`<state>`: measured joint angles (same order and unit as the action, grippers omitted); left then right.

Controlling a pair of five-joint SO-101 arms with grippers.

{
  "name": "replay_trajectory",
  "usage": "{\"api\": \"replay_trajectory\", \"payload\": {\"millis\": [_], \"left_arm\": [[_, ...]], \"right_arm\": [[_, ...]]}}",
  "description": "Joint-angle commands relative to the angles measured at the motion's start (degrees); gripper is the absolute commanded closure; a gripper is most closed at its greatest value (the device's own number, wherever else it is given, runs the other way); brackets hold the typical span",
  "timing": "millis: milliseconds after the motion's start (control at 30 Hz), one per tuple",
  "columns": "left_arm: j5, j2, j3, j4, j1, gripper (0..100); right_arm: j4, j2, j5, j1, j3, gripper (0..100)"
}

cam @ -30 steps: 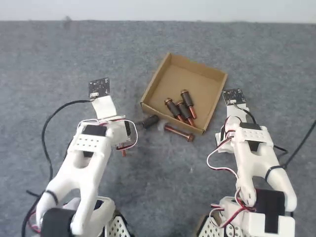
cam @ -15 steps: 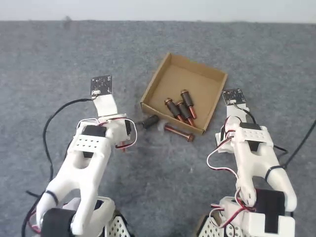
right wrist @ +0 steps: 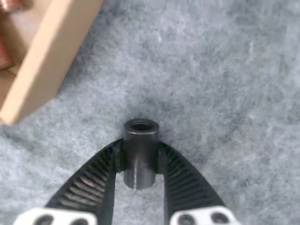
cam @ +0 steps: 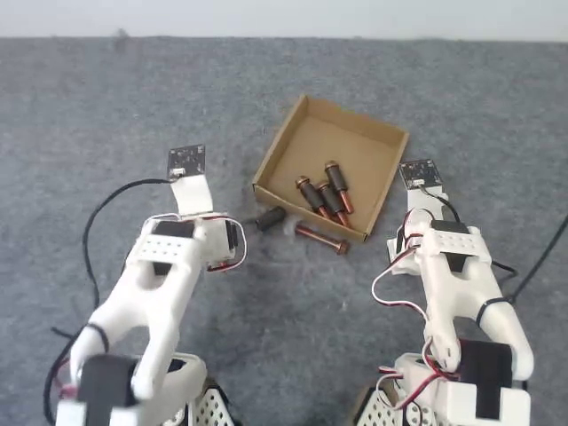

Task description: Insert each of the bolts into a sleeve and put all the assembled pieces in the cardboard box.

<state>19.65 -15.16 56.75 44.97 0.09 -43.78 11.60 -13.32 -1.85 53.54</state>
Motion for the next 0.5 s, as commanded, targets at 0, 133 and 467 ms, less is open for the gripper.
{"api": "replay_trajectory", "payload": {"millis": [0,133,467], "left_arm": [[1.23,6.07,-7.69,2.2,-2.02,90],[4.48,12.92,-12.97,3.6,-2.55,90],[4.22,13.98,-14.2,5.01,-2.02,99]], "right_arm": [[-0.22,0.31,-0.88,0.92,-2.73,99.3],[-0.22,0.31,-0.88,0.92,-2.73,99.3],[-0.22,0.31,-0.88,0.92,-2.73,99.3]]}}
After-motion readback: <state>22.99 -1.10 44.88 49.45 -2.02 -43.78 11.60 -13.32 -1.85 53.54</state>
